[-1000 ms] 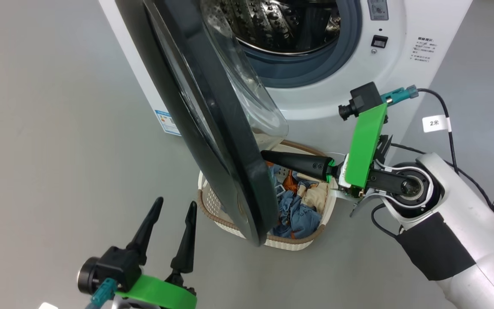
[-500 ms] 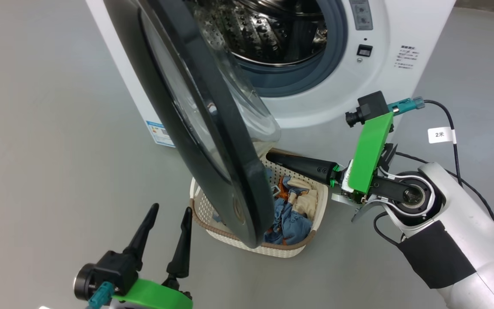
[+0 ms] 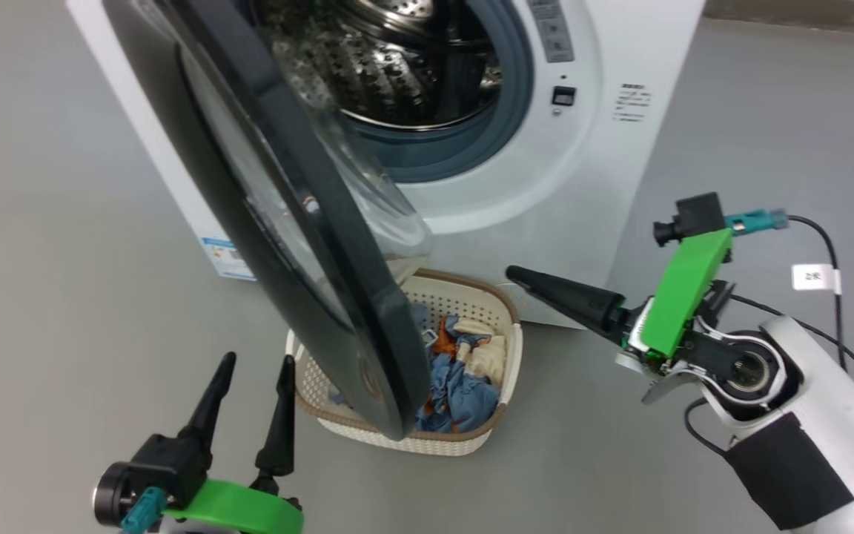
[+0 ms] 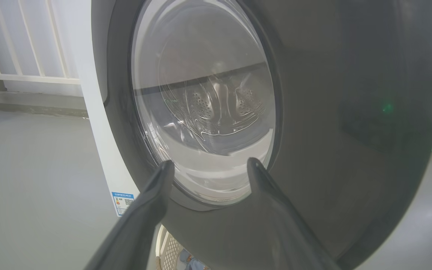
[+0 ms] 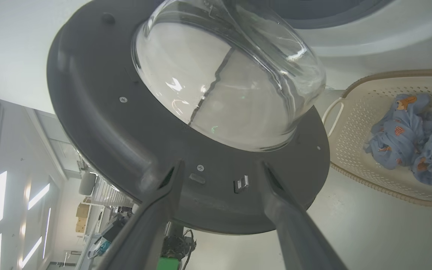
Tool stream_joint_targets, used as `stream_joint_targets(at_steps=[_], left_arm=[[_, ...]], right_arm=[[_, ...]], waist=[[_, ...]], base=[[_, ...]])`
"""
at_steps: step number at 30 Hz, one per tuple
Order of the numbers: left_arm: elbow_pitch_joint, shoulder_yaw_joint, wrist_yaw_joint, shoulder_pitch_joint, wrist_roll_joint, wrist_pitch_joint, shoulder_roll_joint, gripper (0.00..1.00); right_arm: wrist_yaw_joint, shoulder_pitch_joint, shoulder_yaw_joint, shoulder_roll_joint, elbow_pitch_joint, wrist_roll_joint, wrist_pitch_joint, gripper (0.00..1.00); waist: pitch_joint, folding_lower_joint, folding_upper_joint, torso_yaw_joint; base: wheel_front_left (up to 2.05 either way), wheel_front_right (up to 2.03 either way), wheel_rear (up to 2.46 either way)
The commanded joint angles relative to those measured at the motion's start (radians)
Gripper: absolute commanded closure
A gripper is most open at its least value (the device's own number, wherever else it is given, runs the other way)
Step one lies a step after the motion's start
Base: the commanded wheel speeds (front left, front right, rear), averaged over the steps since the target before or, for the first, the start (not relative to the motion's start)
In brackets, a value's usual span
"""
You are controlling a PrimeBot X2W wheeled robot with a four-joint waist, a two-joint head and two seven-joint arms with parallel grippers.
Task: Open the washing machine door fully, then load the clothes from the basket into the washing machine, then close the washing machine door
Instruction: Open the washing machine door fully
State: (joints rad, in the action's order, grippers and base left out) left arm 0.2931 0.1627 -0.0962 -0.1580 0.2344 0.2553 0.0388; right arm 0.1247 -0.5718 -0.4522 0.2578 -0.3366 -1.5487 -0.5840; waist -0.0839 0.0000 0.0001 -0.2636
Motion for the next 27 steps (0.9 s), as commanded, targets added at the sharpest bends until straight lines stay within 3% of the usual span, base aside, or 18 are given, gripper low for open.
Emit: stream_joint_targets(at_steps=[1,18,27], left_arm=[[-0.019,-0.04,-0.005,0.004,-0.014,0.006,0.011,0.0],[-0.035,-0.132,-0.019,0.056,-0.043,0.006,0.011,0.0],[-0.034,-0.143,-0.022,0.069,-0.037,0.006,0.011,0.0]], right_arm=[[0.006,0.017,0.0,0.006,0.021,0.007,0.015,0.0],[0.006,0.167,0.03,0.111,-0.003,0.043,0.203,0.0],[0.006,0.228,-0.066,0.186,-0.046,0.185,0.496,0.0]], waist=[[0.013,0.0,-0.0001,0.029],[0.037,0.0,-0.0001,0.143],[0.05,0.0,-0.0001,0.157]], base=[[0.0,0.0,0.0],[0.0,0.0,0.0],[0.0,0.0,0.0]])
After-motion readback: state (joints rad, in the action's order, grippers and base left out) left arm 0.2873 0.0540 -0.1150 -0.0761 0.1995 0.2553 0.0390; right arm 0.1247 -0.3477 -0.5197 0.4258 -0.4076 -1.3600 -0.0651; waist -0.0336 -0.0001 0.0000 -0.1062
